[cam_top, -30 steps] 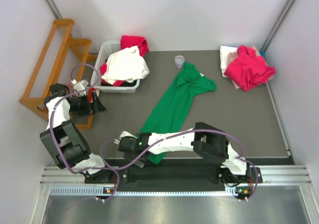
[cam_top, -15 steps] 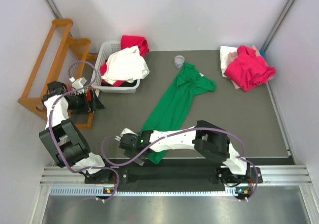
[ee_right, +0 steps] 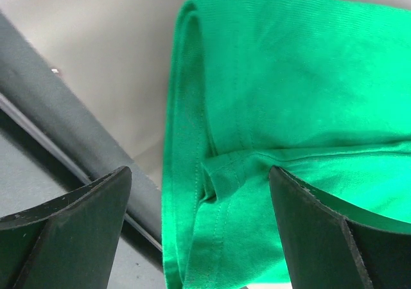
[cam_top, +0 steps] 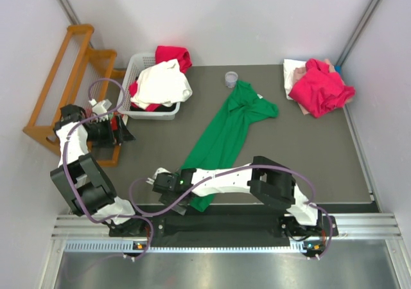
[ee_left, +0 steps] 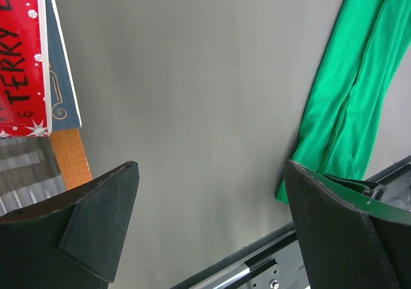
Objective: Fold and stack the t-shirts
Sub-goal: Fold the tshirt
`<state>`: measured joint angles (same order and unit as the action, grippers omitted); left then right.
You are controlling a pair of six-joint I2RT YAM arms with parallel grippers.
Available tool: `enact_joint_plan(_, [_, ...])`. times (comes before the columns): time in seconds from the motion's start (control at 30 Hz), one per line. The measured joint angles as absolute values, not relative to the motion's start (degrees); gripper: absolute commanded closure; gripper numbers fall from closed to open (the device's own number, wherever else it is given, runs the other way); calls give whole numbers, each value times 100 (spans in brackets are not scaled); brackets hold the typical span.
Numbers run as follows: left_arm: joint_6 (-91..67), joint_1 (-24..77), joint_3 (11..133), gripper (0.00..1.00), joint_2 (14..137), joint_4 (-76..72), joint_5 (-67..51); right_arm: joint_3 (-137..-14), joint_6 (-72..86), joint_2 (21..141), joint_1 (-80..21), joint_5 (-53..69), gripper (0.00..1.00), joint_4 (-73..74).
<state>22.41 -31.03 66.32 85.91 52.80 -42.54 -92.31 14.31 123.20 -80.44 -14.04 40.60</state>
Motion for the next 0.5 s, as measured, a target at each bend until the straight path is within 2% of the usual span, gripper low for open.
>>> enact_joint_plan(0.17, [2283, -3120, 6635, 1, 8591, 5339, -4265, -9513, 1264, 12499, -8117, -1387, 16, 4289])
enact_joint_plan(0.27, [2318, -3138, 6635, 1, 8591, 5391, -4268, -9684, 1168, 12615, -8191, -1492, 29, 4425])
enact_joint_plan(0.3, [2338, -3142, 6635, 1, 8591, 5408, -4270, -9710, 1146, 12639, -8213, -1549, 39, 4449])
enact_joint_plan(0.4, [2399, -3162, 6635, 1, 8591, 5441, -4276, -9732, 1096, 12652, -8224, -1649, 57, 4456])
enact_joint_plan(0.5, [2429, -3192, 6639, 1, 8591, 5474, -4283, -9754, 1070, 12650, -8285, -1632, 59, 4460])
